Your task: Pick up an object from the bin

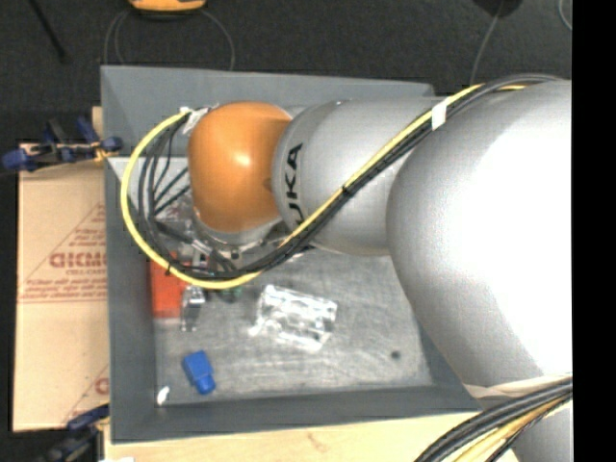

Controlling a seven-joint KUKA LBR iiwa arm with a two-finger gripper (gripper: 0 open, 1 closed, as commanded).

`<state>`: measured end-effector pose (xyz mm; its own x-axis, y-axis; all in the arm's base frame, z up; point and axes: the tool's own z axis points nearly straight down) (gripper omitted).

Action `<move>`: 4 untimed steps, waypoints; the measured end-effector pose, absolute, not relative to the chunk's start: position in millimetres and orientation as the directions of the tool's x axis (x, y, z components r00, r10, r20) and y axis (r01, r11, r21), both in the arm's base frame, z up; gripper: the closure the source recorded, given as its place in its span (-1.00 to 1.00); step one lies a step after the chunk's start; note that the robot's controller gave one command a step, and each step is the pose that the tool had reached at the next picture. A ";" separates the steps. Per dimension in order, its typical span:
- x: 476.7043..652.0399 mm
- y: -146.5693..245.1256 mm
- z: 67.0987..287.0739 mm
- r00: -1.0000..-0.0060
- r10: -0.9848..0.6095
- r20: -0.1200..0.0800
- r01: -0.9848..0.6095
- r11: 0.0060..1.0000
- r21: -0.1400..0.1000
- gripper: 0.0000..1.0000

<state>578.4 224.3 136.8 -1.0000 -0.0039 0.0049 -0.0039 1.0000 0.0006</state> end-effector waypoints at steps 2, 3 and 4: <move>589.8 217.3 93.7 -0.987 -0.158 -0.005 -0.158 0.987 0.000 1.00; 616.4 229.7 173.3 -0.991 -0.130 -0.014 -0.131 0.991 0.004 1.00; 612.7 233.3 136.0 -0.978 -0.208 -0.001 -0.208 0.978 -0.001 1.00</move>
Offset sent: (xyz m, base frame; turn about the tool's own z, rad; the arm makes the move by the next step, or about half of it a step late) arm 0.0101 -0.0072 -0.0662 -0.1797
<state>612.7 233.3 136.0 -0.9782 -0.2079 -0.0014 -0.2079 0.9782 -0.0008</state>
